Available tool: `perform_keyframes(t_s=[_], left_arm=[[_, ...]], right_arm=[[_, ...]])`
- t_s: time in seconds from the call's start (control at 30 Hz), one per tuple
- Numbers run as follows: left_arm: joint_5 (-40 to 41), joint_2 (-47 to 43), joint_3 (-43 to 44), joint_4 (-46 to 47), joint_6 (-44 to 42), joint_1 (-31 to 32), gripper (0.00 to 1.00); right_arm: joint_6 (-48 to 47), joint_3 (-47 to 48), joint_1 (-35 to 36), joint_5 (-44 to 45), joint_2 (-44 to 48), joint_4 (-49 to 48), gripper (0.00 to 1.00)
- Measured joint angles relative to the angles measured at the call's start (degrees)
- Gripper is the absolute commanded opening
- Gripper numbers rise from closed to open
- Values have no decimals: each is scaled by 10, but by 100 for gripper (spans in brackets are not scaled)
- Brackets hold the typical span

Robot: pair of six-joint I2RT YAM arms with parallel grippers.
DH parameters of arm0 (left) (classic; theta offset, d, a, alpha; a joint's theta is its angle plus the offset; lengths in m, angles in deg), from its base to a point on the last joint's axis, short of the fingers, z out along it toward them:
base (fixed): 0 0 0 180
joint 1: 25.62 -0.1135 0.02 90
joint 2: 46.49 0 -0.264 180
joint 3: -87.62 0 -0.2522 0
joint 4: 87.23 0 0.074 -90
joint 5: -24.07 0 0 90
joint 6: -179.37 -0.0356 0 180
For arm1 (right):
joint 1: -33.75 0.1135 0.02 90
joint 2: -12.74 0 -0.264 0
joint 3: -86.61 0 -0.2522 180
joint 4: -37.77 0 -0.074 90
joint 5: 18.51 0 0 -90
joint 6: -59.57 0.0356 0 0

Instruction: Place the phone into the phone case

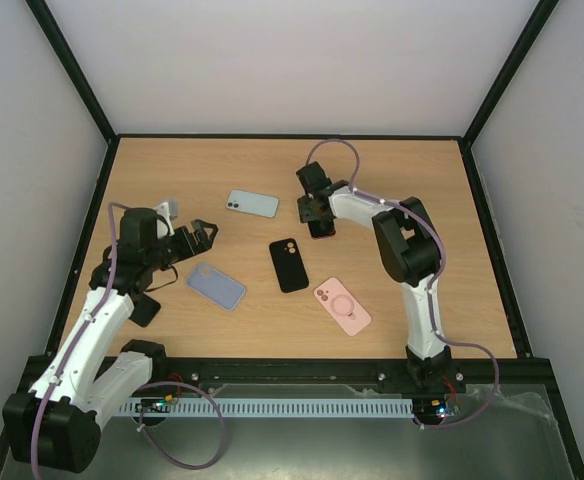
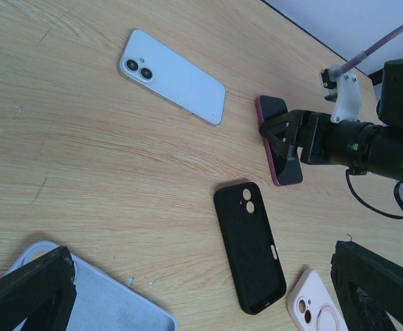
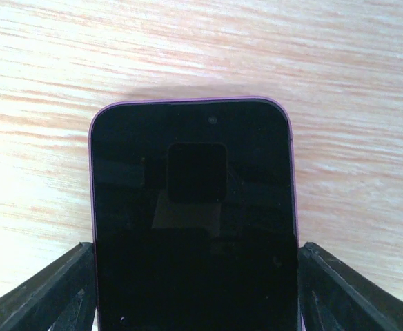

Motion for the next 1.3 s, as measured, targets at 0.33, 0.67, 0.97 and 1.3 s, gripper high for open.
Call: perform_keyframes(t_s=[0.33,0.67,0.97,1.3], left_arm=[[-1,3,-1,0,0,0,100],[-9,3,-2,0,2,0,100],[-14,3,-16,2,9,0,100],[-18,3,-19,2,10,0,100]], right_arm=[[21,-65,0,-18,59,8,61],[45,-145,0,-40,121,27,79],[13,-146,-11,-20,122,16,98],[-36,-142,-30,-47,99,-29,96]])
